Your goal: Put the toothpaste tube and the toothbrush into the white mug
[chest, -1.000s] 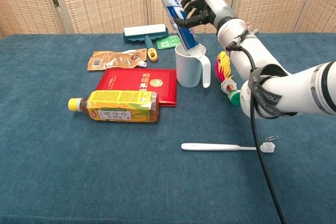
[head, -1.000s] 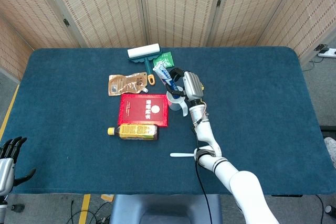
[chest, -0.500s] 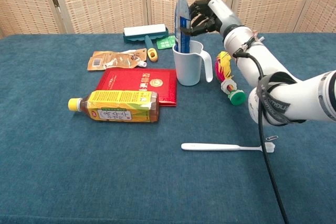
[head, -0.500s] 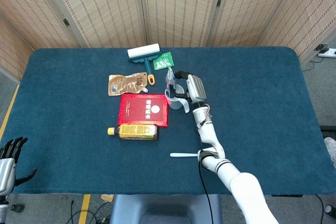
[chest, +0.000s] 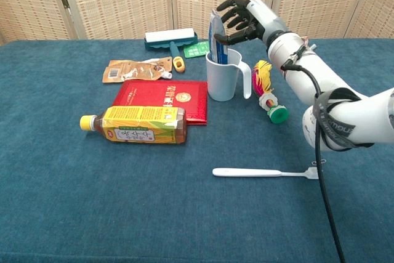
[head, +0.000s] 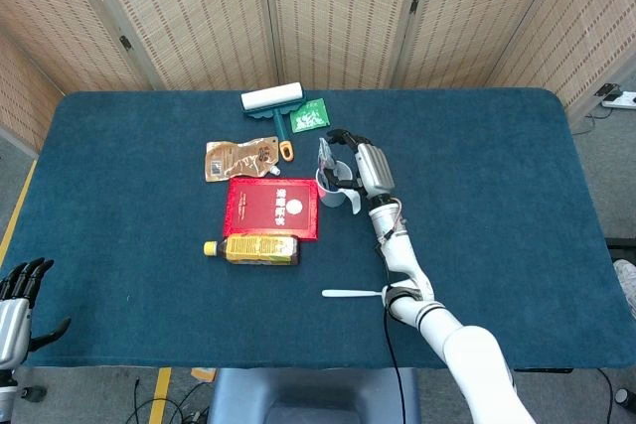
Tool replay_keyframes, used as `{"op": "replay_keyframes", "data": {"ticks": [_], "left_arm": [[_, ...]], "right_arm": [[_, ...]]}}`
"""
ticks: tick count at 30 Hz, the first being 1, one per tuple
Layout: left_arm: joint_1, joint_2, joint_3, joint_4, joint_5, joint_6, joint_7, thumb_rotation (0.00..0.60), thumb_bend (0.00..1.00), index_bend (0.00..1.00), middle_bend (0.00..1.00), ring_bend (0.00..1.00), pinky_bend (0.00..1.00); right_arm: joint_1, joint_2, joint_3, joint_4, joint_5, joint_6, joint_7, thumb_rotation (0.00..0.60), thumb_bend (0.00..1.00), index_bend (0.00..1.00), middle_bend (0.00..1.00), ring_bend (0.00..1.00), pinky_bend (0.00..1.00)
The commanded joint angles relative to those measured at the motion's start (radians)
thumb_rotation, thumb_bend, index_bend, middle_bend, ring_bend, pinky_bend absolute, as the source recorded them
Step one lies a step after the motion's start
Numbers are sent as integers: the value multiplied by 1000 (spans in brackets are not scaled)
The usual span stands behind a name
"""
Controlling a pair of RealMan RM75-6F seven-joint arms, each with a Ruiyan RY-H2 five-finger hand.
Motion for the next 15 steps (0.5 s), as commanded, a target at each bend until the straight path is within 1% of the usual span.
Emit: {"op": "replay_keyframes", "data": {"ticks": [1,4,8,12,15], "left_arm": [[0,0,0,-2,1,0,1,600,243,154,152,122,199],[0,2,0,-4,2,2,2,600,243,154,152,122,199],[2,6,-2,-5,0,5,3,600,243,154,151,122,199],[0,6,-5,-3,-1,4,4,600,243,154,151,122,199],[-4,4,-7,-4,1,2,4,600,243,154,152,122,199]], "right_arm": [[-9,14,-4,-20,-2,1,-2,600,201,98,234,209,179],[-25,30,-14,-44,-12,23,-8,600,201,75,213,188,168],[-60,71,-34,-97,-37,88,-10,600,204,66,190,176,162],[-123,159,-76,-209,-88,182,-26,600,224,66,188,175,162],[-176,251,-105,-341,-120,233,-60,600,232,73,197,175,162]]}}
